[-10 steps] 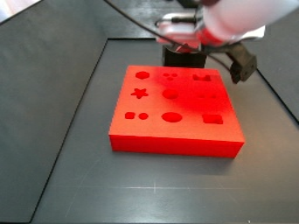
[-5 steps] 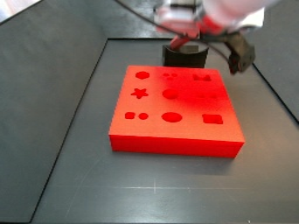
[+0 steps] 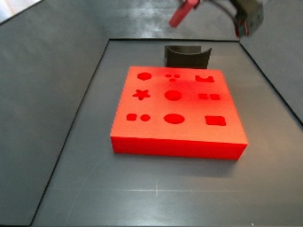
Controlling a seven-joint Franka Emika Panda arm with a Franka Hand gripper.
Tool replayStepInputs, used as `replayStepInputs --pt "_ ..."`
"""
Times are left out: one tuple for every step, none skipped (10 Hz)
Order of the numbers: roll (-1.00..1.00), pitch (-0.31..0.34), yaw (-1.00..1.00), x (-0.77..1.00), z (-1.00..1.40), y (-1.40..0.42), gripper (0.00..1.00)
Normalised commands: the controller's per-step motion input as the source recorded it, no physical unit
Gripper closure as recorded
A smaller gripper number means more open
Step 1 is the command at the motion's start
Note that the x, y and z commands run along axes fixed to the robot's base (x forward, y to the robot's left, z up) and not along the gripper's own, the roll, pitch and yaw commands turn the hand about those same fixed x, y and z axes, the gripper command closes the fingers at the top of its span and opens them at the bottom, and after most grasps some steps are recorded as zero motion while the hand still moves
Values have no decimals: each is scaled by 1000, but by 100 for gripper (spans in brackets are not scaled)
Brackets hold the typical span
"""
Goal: Pick up the hexagon object. Move up. Place the hexagon object on the fixture. Regrasp the hexagon object. Move to above the board. Insert the hexagon object.
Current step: Move to above the board.
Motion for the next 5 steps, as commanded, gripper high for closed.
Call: replayStepInputs --pt "-68 -8 -4 -155 1000 166 100" --pt "-62 1 -12 -149 1000 154 100" --pt "-61 13 -16 -144 1000 142 100" --pt "-61 24 -17 -136 1000 130 100" --pt "-69 33 -14 -126 1000 113 100"
